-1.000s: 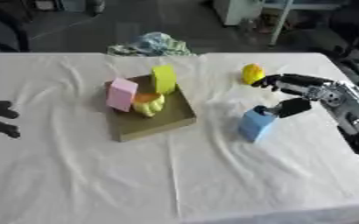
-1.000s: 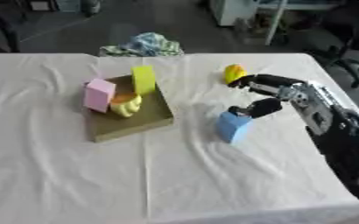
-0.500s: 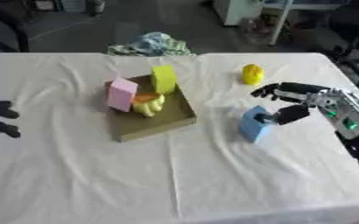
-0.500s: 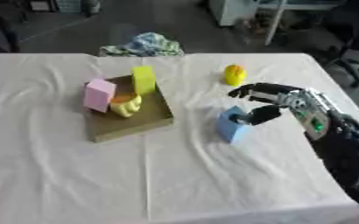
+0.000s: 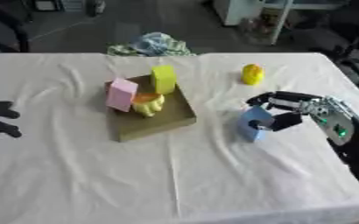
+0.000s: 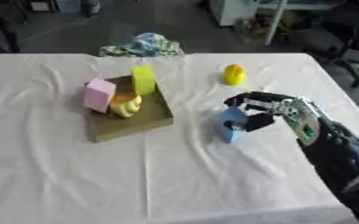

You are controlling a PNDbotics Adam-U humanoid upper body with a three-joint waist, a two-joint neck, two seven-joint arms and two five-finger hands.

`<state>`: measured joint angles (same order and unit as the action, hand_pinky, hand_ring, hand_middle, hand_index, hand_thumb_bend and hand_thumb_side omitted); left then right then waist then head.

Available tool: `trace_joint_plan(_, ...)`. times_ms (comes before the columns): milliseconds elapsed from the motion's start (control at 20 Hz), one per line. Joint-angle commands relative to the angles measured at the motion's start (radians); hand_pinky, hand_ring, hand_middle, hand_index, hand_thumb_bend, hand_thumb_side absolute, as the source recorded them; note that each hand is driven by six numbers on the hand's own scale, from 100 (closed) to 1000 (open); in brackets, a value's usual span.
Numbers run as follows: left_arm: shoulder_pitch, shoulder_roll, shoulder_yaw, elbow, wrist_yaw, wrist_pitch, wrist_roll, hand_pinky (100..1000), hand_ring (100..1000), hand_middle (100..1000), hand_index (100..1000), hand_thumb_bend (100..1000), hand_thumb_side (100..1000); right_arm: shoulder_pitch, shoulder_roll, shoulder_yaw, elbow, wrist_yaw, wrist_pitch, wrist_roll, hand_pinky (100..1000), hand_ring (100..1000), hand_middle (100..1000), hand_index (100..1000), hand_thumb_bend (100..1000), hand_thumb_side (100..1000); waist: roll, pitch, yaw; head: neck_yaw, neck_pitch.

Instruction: Pick up objects on the table and place them in the box.

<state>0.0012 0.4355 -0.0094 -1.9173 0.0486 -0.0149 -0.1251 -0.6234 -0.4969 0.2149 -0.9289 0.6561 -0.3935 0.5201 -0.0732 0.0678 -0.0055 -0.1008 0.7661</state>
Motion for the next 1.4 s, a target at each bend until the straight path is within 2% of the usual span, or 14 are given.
trace_joint_plan(50, -0.005, 0.009, 0.004, -0.016, -0.005, -0.002, -0.003, 719, 525, 633, 790, 183, 865, -0.005, -0.014, -0.006, 0.015, 0.018, 0.003, -0.003, 819, 915, 881, 1000, 343, 618, 0.018, -0.012, 0.000, -0.003, 0.004)
trace_joint_plan(250, -0.004, 0.008, 0.004, -0.015, -0.005, -0.001, -0.004, 720, 525, 633, 790, 180, 868, -0.005, -0.015, -0.010, 0.019, 0.035, 0.007, -0.005, 813, 907, 880, 1000, 272, 552, 0.018, -0.014, -0.001, -0.003, 0.004)
trace_joint_plan(400, -0.004, 0.007, 0.003, -0.015, -0.004, -0.001, -0.004, 719, 525, 632, 790, 181, 868, -0.007, -0.016, -0.015, 0.016, 0.051, 0.012, -0.016, 782, 870, 846, 978, 226, 495, 0.017, -0.015, -0.001, -0.003, 0.004)
trace_joint_plan(600, -0.003, 0.007, 0.004, -0.014, -0.004, -0.001, -0.003, 719, 525, 632, 789, 180, 868, -0.012, -0.019, -0.021, 0.001, 0.067, 0.014, -0.047, 684, 714, 759, 910, 100, 308, 0.017, -0.016, 0.000, -0.003, 0.004)
trace_joint_plan(650, -0.003, 0.007, 0.004, -0.014, -0.004, -0.001, -0.003, 719, 525, 632, 789, 180, 868, -0.013, -0.020, -0.022, -0.005, 0.070, 0.014, -0.059, 654, 669, 742, 895, 100, 252, 0.017, -0.016, 0.000, -0.003, 0.004)
trace_joint_plan(750, -0.003, 0.007, 0.004, -0.014, -0.004, -0.001, -0.003, 719, 525, 631, 789, 180, 868, -0.019, -0.023, -0.027, -0.022, 0.072, 0.014, -0.083, 618, 627, 720, 877, 100, 201, 0.016, -0.016, 0.001, -0.002, 0.004)
trace_joint_plan(950, -0.003, 0.006, 0.004, -0.014, -0.003, 0.000, -0.003, 720, 525, 631, 789, 179, 868, -0.039, -0.030, -0.029, -0.060, 0.066, 0.013, -0.107, 576, 586, 680, 852, 100, 166, 0.015, -0.017, 0.002, -0.003, 0.004)
trace_joint_plan(1150, -0.004, 0.007, 0.004, -0.017, -0.001, -0.001, -0.003, 720, 525, 631, 789, 178, 868, -0.075, -0.031, -0.027, -0.116, 0.032, 0.011, -0.115, 578, 586, 678, 853, 100, 158, 0.014, -0.017, 0.004, -0.004, 0.004)
trace_joint_plan(1400, -0.008, 0.006, 0.000, -0.019, 0.004, -0.001, -0.006, 721, 526, 632, 789, 177, 868, -0.166, 0.013, -0.007, -0.162, 0.003, 0.015, -0.092, 589, 596, 685, 861, 100, 159, 0.015, -0.020, 0.017, -0.018, 0.004)
